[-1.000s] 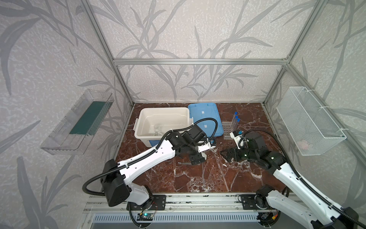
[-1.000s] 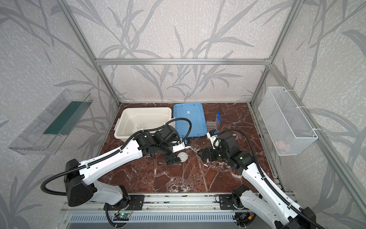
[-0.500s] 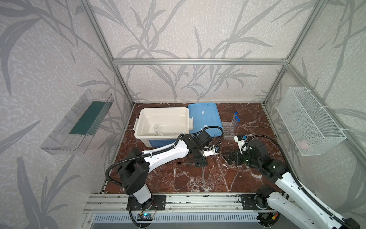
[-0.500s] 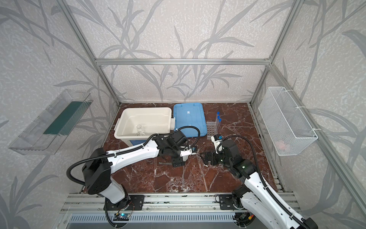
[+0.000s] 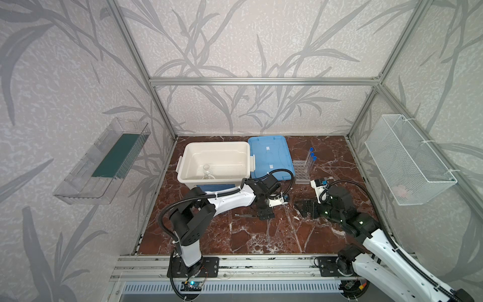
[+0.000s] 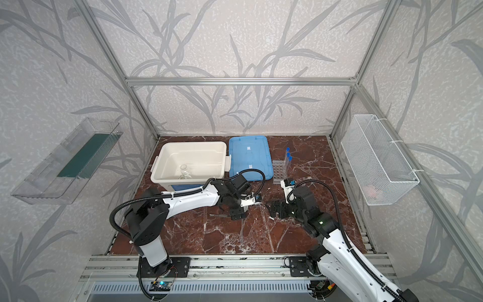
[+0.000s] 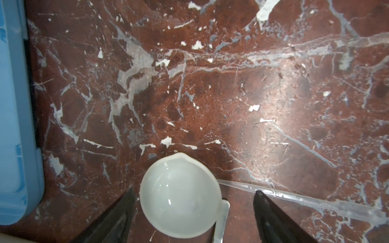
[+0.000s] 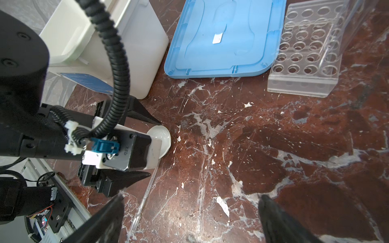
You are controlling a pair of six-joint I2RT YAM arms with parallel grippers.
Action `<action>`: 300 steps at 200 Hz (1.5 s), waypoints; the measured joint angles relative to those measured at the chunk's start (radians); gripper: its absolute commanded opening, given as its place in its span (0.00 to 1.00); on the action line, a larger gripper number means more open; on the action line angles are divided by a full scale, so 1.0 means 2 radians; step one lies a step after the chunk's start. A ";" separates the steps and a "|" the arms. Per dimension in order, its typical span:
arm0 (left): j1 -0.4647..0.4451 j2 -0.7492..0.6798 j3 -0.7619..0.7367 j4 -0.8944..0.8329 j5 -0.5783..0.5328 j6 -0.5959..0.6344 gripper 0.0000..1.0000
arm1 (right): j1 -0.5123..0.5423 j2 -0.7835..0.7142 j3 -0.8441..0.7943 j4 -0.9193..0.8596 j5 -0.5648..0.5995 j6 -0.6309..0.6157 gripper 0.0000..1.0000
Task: Organize the chemistry lab equipment
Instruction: 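Lower the left gripper onto the white crucible and close on it, then lift the crucible with the left gripper and carry it over the bin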
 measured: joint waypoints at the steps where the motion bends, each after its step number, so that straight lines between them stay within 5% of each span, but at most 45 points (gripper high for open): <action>1: 0.001 0.000 0.000 0.000 0.000 0.000 0.88 | 0.000 0.000 0.000 0.000 0.000 0.000 0.97; 153: 0.013 0.036 0.000 0.013 0.026 -0.012 0.79 | -0.002 0.011 0.000 0.008 0.003 -0.001 0.97; 300: 0.013 0.039 0.000 0.023 0.020 -0.056 0.54 | -0.002 0.017 0.000 0.008 0.007 -0.001 0.96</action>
